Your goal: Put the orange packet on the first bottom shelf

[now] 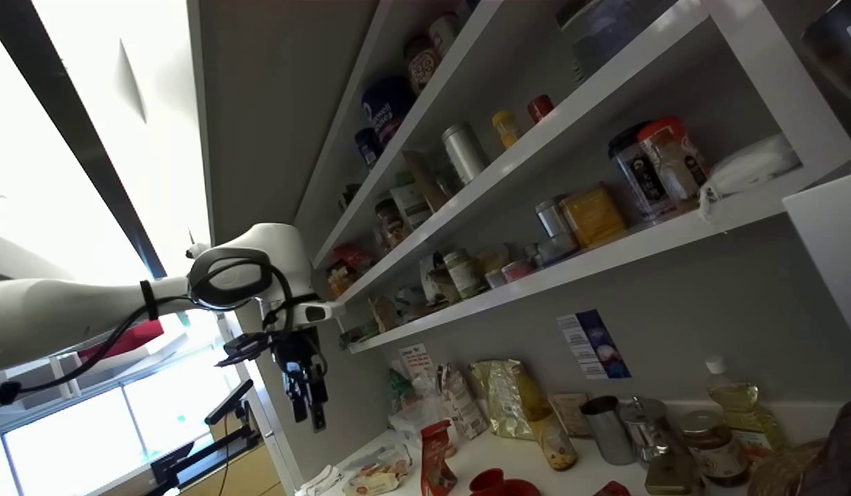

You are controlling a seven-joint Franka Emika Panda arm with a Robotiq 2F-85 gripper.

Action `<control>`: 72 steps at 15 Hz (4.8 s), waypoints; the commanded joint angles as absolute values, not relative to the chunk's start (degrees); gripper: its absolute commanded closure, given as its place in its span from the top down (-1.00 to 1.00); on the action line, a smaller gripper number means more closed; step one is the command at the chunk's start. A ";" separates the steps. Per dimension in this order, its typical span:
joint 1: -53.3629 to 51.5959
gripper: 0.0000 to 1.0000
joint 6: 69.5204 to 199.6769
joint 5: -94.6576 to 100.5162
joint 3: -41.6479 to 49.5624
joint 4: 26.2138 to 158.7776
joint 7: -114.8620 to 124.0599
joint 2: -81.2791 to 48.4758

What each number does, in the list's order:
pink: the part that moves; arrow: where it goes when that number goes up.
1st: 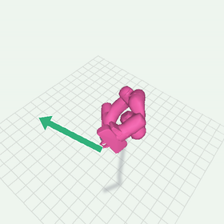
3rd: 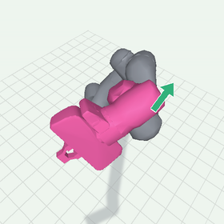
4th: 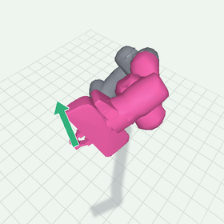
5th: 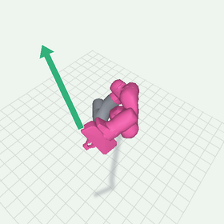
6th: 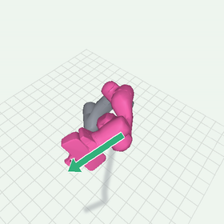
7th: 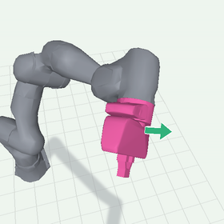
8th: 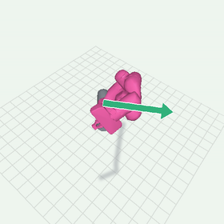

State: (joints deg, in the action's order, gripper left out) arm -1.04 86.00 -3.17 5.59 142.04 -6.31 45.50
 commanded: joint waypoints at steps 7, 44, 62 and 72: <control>-7.28 1.00 98.97 -13.65 0.62 146.47 -10.17 30.48; -37.69 1.00 164.43 27.56 3.20 125.15 31.41 -23.11; -60.85 1.00 185.56 37.31 23.38 135.71 51.44 -23.24; -66.35 1.00 189.85 35.39 31.30 134.94 51.99 -29.86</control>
State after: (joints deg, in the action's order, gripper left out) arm -66.94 186.75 35.82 31.08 135.75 51.52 -27.55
